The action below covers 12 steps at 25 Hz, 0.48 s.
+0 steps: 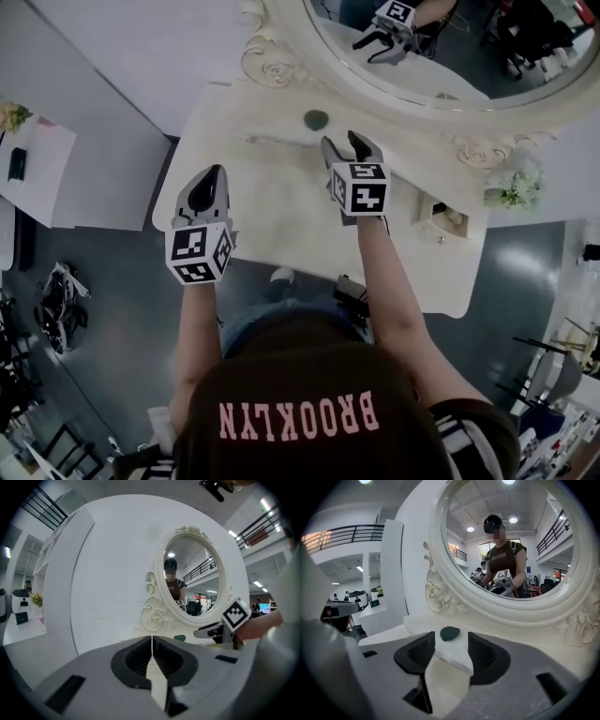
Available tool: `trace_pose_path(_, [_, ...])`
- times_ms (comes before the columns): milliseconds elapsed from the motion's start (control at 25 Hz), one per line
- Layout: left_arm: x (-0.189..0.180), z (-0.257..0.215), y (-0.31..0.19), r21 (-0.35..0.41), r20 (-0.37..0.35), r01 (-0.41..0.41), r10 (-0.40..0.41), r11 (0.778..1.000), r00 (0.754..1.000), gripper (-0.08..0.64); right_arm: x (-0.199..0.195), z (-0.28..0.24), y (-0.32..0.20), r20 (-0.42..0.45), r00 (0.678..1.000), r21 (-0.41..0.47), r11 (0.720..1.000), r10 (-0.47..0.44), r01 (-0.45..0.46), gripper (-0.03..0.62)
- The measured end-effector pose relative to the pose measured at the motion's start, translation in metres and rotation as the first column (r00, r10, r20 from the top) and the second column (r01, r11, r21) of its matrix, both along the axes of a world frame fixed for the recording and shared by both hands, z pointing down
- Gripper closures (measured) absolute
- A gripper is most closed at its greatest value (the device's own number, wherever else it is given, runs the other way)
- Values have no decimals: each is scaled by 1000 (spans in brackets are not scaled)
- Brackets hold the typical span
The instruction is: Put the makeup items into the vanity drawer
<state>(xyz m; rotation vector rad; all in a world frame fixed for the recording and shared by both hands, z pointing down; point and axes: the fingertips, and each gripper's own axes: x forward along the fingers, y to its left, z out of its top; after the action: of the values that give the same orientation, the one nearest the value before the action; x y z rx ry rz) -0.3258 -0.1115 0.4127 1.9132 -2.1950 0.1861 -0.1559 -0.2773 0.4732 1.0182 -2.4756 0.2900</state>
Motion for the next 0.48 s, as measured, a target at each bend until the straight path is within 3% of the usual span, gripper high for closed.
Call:
trace_pose_path(200, [-22,12,25,-25,-16,80,-80,997,997,552,-31,20,-10,-23,999,-55,998,-43,42,387])
trace_pose_path(480, [-33,19,39,-34,-25,127,-128,991,991,552,-50,39,-36,-104,994,-113,993,-31,19,387])
